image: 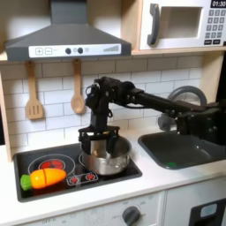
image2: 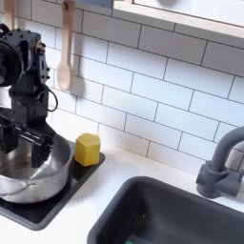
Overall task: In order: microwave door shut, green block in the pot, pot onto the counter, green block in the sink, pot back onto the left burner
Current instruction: 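Drag the pot back onto the left burner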
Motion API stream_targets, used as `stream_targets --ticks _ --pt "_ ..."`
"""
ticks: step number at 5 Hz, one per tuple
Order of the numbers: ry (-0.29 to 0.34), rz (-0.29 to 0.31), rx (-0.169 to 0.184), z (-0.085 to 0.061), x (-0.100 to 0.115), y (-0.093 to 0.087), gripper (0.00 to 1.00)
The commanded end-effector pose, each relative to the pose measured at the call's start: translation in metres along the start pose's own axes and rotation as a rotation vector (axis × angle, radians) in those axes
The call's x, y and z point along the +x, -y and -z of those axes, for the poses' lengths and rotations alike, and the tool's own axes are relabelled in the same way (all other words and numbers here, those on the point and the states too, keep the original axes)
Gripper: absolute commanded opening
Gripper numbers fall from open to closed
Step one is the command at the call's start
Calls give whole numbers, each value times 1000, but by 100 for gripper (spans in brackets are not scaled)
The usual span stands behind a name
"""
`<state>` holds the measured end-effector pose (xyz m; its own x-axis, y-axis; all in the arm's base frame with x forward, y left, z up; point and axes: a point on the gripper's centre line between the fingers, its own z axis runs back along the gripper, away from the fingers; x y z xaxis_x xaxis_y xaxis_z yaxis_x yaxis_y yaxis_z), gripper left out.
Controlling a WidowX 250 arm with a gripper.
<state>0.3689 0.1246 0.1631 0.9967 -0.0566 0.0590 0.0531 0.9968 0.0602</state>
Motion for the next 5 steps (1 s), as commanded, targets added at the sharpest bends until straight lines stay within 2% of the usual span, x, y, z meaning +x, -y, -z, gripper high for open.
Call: stream_targets --ticks 1,5 --pt "-4 -14 23 1 7 -16 100" --pt "-6 -82 58 -1 4 -50 100"
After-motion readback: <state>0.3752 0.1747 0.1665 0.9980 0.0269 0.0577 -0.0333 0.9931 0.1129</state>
